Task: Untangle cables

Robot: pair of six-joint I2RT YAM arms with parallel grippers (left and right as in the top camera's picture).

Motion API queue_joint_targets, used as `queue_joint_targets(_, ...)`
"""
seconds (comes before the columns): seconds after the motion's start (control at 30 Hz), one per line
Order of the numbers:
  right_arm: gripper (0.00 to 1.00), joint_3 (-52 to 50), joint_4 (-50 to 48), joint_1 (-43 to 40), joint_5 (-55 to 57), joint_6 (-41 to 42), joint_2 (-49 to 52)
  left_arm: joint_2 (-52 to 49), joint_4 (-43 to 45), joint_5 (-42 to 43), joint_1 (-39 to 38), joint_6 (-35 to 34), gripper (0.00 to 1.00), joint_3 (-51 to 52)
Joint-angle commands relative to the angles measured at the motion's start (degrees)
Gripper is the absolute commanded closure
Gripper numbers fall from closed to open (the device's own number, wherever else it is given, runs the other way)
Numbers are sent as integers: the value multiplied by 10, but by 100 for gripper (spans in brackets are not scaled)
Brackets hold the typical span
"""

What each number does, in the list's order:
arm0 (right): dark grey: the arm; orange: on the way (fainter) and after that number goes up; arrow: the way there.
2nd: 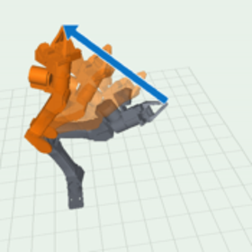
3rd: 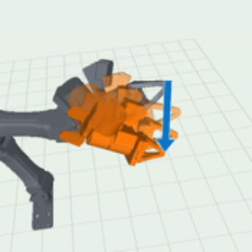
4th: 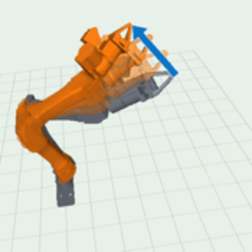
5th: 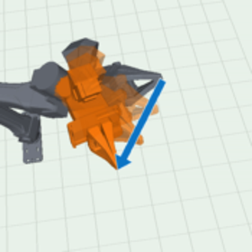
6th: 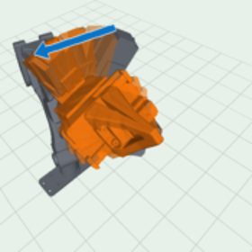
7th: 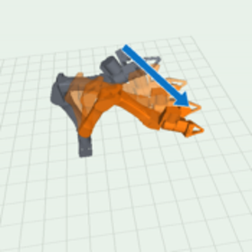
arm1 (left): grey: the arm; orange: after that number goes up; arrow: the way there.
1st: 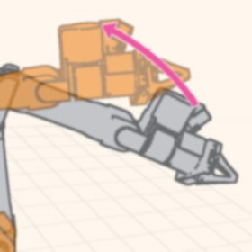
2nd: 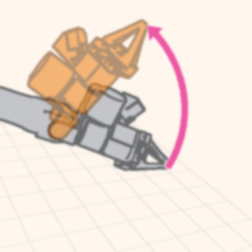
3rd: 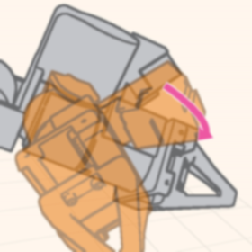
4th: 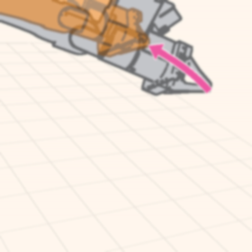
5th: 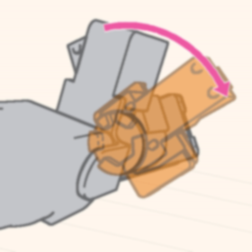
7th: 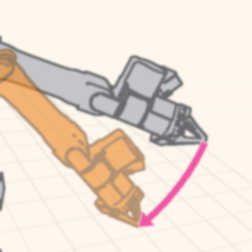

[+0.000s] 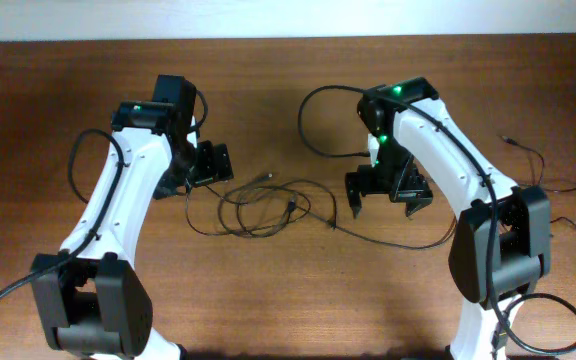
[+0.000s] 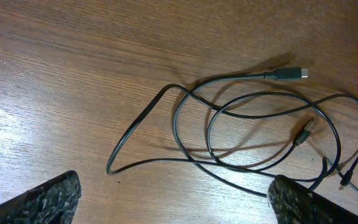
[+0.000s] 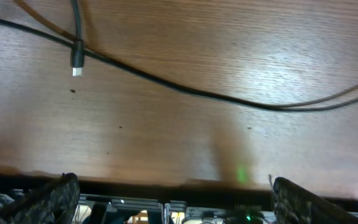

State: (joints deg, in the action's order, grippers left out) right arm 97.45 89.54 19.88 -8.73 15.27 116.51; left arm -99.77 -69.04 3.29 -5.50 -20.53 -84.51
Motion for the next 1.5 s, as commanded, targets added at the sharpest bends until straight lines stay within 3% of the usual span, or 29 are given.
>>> queue_joint_targets(0.0,2,-10,-22,14,-46,6,-7,0,0,8,-1,7,1,4)
queue_joint_targets(0.3,0,-10,-98,15,-49,7,-7,0,0,8,-1,7,1,4)
queue_joint_targets(0.37,36,-10,-109,16,-76,7,-7,0,0,8,-1,7,1,4)
queue_joint_targets(0.43,87,-10,-110,22,-76,13,-7,0,-1,8,-1,7,1,4)
queue_joint_targets(0.47,96,-11,-112,28,-75,13,-7,0,-1,8,-1,7,1,4)
queue_joint_targets(0.53,96,-13,-122,38,-65,13,-7,0,-1,8,-1,7,1,4)
queue_joint_targets(0.6,94,-18,-144,42,-52,13,-7,0,0,8,-1,7,1,4)
queue_joint_targets(0.67,64,-26,-172,40,-22,32,-7,0,0,8,-1,7,1,4)
queue_joint_targets(0.73,49,-31,-179,33,28,54,-7,0,-1,8,-1,7,1,4)
queue_joint_targets(0.8,8,-40,-177,21,66,54,-7,0,0,8,-1,7,1,4)
queue_joint_targets(0.83,1,-45,-172,10,80,54,-7,0,0,8,-1,7,1,4)
queue_joint_targets(1.1,2,-145,-162,-156,108,54,-7,0,0,8,-1,7,1,4)
queue_joint_targets(1.23,2,-249,-231,-237,99,54,-7,0,-1,8,-1,7,1,4)
queue_joint_targets(1.33,2,-321,-290,-265,27,54,-7,0,0,8,-1,7,1,4)
queue_joint_targets(1.47,2,-383,-373,-242,-114,45,-7,0,0,8,-1,7,1,4)
